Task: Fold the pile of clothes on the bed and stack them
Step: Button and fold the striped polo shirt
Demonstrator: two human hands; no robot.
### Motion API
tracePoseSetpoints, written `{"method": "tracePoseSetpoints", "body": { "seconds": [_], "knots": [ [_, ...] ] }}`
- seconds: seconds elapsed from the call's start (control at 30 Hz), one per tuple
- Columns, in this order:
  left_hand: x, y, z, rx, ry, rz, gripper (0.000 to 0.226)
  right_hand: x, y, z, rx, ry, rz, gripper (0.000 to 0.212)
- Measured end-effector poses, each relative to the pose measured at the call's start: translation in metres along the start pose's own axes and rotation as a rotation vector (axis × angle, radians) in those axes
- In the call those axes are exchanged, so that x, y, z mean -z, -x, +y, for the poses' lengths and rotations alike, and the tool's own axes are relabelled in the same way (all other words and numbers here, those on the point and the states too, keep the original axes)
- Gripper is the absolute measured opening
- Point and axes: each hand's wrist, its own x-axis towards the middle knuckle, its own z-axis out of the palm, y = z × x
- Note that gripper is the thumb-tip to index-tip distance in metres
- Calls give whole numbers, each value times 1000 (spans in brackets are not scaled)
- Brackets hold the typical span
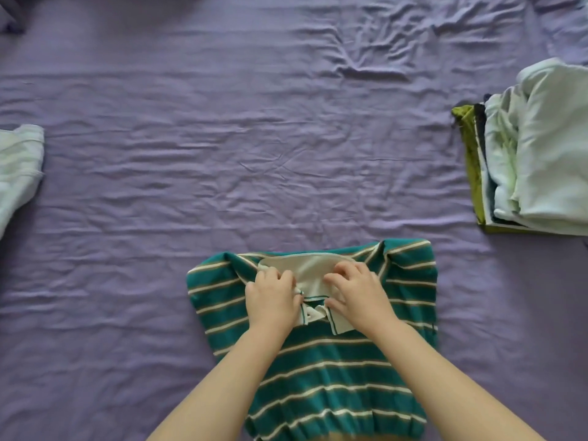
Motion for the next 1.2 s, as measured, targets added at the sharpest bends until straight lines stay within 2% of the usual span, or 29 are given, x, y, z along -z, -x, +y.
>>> {"method": "tracePoseSetpoints", "body": {
  "seconds": [0.07,0.13,0.27,0.33,0.4,0.47,0.57,0.67,0.77,0.83,0.93,1.0,1.07,1.13,1.2],
  "knots": [
    [3,-2,-5,-21,13,-7,24,-5,-6,0,-24,26,9,30],
    [8,-3,-10,-27,154,-15,21,-2,-12,0,-3,-8,-15,19],
    [39,-17,-19,58,743,-79,8,31,-24,11,-114,-486,-122,1],
    [59,-33,-20,72,876,-99,8,54,-36,16,-204,-761,-97,1],
    [76,-56,-16,85,910,-65,10,74,-59,21,-245,-924,-5,5],
    [85,-82,-10,158,968,15,12,86,-87,22,-270,-912,71,8],
    [84,-110,-6,340,1158,60,11,82,-117,26,-357,-752,192,6],
    [71,-115,-8,337,983,32,25,63,-114,25,-327,-637,262,11],
    [59,-109,-6,327,716,-22,44,45,-96,22,-186,-491,175,37],
    [54,-107,-6,390,720,-81,43,37,-89,24,-135,-394,162,40],
    [52,-110,-7,394,938,-53,6,38,-94,28,-152,-525,235,18],
    [55,-114,-8,393,1082,14,11,44,-103,32,-242,-666,312,6],
    [58,-118,-10,401,1174,41,8,50,-112,37,-364,-719,395,14],
    [58,-119,-10,395,1159,13,6,53,-117,42,-443,-738,417,17],
    [58,-115,-10,353,1121,-1,12,54,-116,43,-439,-715,398,14]
  ]
}}
